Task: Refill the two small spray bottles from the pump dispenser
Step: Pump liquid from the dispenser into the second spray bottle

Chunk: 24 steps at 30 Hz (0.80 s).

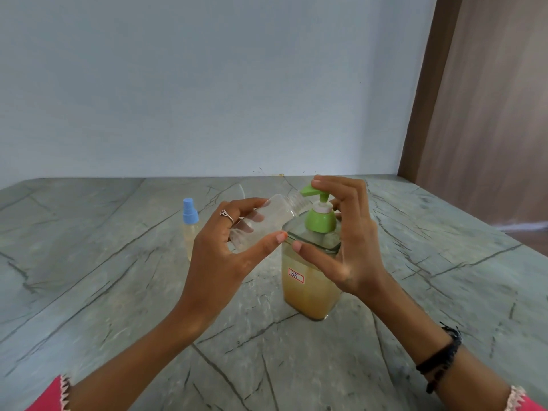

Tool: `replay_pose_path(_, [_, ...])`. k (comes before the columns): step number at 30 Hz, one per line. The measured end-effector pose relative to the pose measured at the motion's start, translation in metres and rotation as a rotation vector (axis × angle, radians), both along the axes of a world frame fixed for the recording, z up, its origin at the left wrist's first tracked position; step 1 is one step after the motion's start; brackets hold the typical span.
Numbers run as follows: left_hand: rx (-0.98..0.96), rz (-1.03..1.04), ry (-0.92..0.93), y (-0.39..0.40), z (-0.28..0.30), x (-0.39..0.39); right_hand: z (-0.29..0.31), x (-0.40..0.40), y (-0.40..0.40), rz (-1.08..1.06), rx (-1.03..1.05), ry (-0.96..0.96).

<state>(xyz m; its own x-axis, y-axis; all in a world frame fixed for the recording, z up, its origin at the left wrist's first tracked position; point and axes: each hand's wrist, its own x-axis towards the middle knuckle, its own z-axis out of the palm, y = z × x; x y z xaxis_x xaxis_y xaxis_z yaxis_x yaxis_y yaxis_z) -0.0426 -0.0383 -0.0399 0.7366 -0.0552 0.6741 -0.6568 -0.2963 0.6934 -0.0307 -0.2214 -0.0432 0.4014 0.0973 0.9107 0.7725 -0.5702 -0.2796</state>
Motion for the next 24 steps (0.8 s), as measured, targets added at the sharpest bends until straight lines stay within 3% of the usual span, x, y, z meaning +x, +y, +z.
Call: replay_pose_path(24, [0.011, 0.016, -0.003, 0.0013, -0.0004, -0.0003, -0.0005, 0.0009, 0.0003, -0.018, -0.027, 0.002])
